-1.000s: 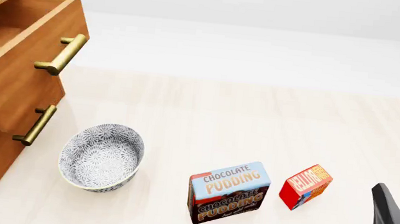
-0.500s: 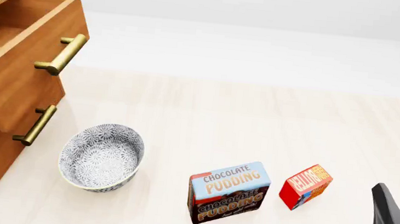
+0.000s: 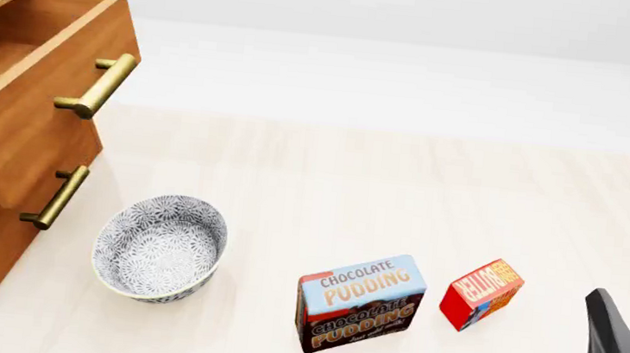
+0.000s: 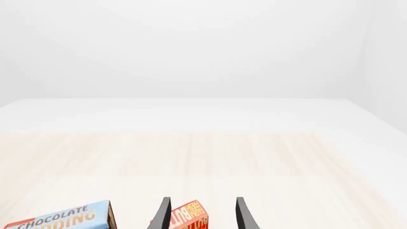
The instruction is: Put the butter at the back in the top drawer of the cabinet and close it.
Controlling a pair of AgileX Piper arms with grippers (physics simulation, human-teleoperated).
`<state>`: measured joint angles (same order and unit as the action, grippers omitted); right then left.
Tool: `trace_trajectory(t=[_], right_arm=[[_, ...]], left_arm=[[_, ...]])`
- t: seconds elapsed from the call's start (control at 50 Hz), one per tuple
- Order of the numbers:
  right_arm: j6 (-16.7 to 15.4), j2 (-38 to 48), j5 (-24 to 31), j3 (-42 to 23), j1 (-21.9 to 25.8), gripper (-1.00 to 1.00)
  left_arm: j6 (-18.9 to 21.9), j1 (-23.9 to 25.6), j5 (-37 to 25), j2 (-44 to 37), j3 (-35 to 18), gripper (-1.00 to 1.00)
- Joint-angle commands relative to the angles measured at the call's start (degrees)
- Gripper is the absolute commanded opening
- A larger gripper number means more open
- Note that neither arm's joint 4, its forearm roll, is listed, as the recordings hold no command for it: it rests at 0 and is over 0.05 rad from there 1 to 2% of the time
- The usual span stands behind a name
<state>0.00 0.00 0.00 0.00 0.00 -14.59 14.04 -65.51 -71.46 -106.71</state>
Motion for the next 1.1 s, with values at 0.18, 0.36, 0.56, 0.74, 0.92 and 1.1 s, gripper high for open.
trace_trajectory(t=[0.18,0.36,0.56,0.74,0.92,1.1], right_arm=[[0.00,0.00,0.00,0.00,0.00,1.00],[0.00,0.00,0.00,0.00,0.00,1.00],[0.00,0.00,0.00,0.00,0.00,1.00],[0.00,0.00,0.00,0.00,0.00,1.00],[0.00,0.00,0.00,0.00,0.00,1.00],[0.00,0.00,0.00,0.00,0.00,1.00]], left_arm=[[1.14,-3.94,-2.20,0.67,-0.67,1.00],[1.17,-4.47,-2.09,0.67,0.27,1.00],[1.69,-5.90,-2.95,1.09,-0.70,1.00],[3.06,-7.92,-3.46,1.69,-0.49,1.00],[3.38,-8.85,-3.20,2.14,0.77,1.00],[3.76,-9.53,-1.91,2.56,2.75,1.00]])
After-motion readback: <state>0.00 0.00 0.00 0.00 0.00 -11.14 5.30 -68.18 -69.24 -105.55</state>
